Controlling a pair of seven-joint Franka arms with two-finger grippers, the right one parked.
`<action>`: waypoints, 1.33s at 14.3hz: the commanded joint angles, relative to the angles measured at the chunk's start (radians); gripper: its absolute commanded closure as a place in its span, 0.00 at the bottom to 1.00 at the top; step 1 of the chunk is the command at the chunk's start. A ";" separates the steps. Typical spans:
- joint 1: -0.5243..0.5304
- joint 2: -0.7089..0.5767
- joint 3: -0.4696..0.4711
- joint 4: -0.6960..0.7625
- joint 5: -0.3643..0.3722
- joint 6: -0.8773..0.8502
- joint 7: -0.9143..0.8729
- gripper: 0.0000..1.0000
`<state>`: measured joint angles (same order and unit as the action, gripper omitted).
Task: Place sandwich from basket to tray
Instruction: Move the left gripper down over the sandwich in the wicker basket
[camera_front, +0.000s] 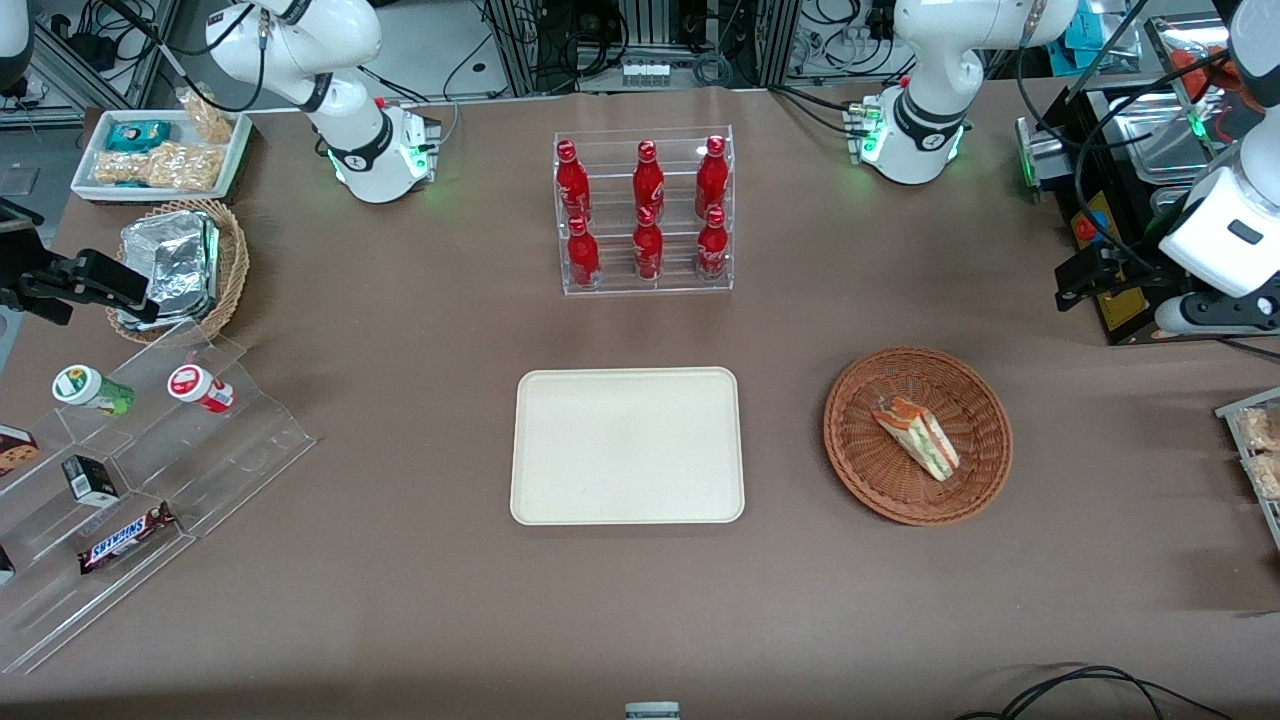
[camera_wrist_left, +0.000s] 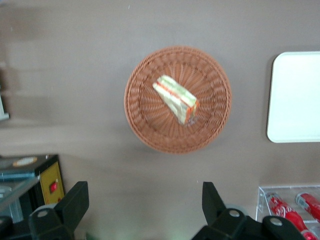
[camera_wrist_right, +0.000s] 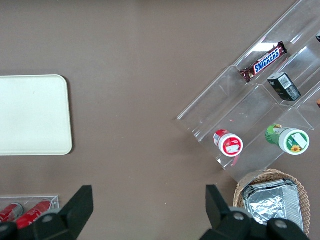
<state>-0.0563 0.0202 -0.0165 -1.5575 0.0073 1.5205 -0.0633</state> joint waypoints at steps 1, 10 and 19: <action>0.007 0.010 -0.005 0.025 0.000 -0.040 -0.024 0.00; 0.006 0.020 -0.005 0.008 -0.001 -0.054 -0.026 0.00; -0.037 0.078 -0.019 -0.381 0.014 0.423 -0.114 0.00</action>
<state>-0.0786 0.0971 -0.0350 -1.8844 0.0075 1.8732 -0.1222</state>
